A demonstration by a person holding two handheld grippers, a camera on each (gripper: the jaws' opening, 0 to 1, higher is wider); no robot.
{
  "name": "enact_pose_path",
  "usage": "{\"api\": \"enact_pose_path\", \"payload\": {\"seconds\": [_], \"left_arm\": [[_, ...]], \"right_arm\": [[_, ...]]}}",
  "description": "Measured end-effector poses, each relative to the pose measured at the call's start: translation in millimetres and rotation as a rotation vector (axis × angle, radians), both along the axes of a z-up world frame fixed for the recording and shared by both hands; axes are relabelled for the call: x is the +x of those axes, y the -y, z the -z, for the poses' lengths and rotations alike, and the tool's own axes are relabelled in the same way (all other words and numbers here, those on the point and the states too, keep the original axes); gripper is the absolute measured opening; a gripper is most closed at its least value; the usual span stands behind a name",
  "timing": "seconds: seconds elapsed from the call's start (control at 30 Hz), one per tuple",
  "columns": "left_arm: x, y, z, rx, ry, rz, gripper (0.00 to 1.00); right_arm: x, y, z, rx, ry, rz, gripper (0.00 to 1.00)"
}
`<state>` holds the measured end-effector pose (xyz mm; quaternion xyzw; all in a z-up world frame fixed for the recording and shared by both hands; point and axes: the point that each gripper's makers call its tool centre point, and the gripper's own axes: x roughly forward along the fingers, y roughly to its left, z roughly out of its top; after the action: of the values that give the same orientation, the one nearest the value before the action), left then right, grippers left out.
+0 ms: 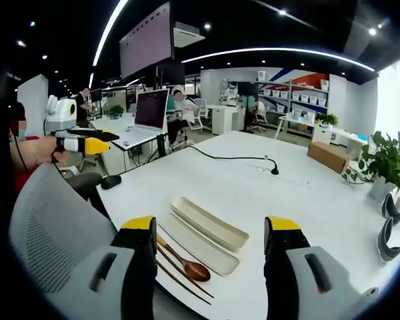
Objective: Arrange the utensils inside the cutlery case until each visible utensil rests in its matching compartment.
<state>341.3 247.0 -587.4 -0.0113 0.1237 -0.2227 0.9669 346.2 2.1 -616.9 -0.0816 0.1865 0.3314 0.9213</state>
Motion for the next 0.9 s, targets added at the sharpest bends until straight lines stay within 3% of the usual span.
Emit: {"api": "enact_pose_path", "payload": {"seconds": [0.57,0.67,0.9], "left_arm": [[-1.1,0.1,6.1,0.029,-0.016,0.003,0.67],[-1.2,-1.6,6.4,0.037,-0.014,-0.002,0.67],[-1.5,-4.2,3.6,0.034,0.002,-0.014,0.67]], "right_arm": [[-1.7,-0.7,2.1,-0.004,-0.004,-0.008,0.63],[-0.3,2.1,1.9,-0.015,0.006,0.005,0.67],[-4.0,0.4,4.4,-0.040,0.004,-0.013,0.64]]}}
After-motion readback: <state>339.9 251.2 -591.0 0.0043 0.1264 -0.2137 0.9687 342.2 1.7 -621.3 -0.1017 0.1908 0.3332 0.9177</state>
